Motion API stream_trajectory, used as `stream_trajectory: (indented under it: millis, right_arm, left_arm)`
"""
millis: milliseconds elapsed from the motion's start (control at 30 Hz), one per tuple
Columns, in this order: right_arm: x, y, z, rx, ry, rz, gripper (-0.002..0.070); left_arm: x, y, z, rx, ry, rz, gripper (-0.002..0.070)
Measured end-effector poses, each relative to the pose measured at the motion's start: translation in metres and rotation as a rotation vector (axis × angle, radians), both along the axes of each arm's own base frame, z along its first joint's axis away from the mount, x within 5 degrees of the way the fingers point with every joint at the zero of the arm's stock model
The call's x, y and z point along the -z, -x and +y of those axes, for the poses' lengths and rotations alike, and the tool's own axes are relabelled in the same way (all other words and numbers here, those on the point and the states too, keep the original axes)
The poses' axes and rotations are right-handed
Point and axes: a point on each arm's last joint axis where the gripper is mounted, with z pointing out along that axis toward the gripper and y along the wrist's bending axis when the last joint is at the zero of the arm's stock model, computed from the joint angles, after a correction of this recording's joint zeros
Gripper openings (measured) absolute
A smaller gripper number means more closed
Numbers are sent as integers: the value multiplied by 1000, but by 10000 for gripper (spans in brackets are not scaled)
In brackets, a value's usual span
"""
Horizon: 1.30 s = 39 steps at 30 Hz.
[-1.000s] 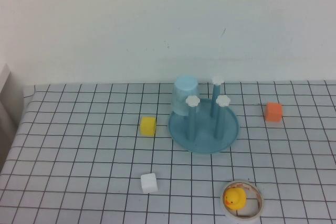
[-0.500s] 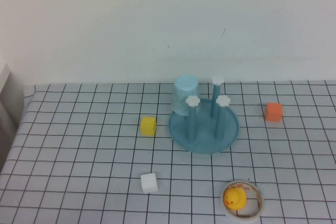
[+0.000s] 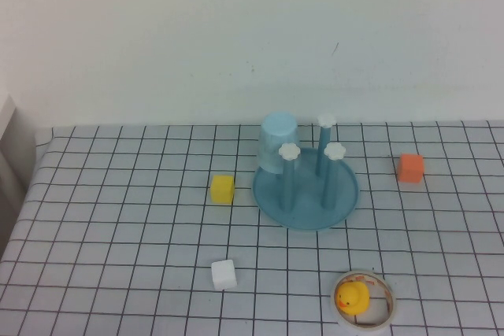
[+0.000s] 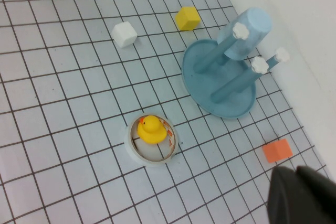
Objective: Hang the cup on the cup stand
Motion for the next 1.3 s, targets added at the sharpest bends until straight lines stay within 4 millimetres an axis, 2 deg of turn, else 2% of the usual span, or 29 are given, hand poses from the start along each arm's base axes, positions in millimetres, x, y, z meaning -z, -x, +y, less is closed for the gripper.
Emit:
stream_trajectory:
  millis: [733, 833, 933, 1033, 1133, 1300]
  right_arm:
    - [0, 0, 0, 2, -2, -1, -1]
    - [-2, 4, -7, 55, -39, -20, -1]
    - [-4, 10, -19, 186, -109, -47, -1]
    - [5, 14, -29, 327, -181, -96, -1]
    - [26, 19, -35, 443, -242, -167, -1]
    - [86, 23, -42, 591, -307, -278, -1]
  left_arm:
    - [0, 0, 0, 0, 1, 0, -1]
    - [0, 0, 0, 0, 1, 0, -1]
    - [0, 0, 0, 0, -1, 0, -1]
    - [0, 0, 0, 0, -1, 0, -1]
    - [0, 0, 0, 0, -1, 0, -1]
    - [0, 0, 0, -1, -4, 0, -1]
